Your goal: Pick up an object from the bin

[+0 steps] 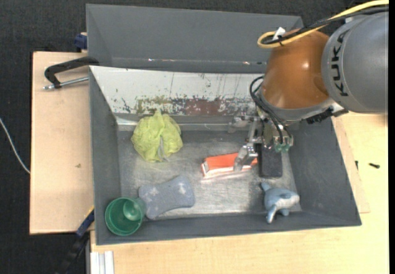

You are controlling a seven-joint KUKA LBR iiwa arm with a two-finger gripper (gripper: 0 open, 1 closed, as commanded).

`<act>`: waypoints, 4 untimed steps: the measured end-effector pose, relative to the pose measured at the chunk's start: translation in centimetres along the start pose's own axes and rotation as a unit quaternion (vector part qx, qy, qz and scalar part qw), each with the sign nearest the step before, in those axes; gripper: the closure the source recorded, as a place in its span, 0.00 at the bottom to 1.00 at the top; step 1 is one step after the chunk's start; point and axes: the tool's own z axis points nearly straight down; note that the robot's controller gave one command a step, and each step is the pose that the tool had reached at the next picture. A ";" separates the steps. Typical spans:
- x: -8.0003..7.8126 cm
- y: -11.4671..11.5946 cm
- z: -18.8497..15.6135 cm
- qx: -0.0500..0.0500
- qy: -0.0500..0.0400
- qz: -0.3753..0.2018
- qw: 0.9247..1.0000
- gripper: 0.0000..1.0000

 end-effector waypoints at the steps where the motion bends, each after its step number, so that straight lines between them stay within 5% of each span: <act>1: 0.4 0.3 5.4 0.000 0.000 -0.017 1.000 0.00; 2: -0.3 0.2 7.3 -0.001 0.002 -0.007 1.000 1.00; 4: -0.4 0.3 6.6 -0.001 0.002 -0.004 1.000 1.00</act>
Offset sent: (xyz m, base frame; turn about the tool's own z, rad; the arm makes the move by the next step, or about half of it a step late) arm 0.0039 -0.0005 -0.0655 0.0179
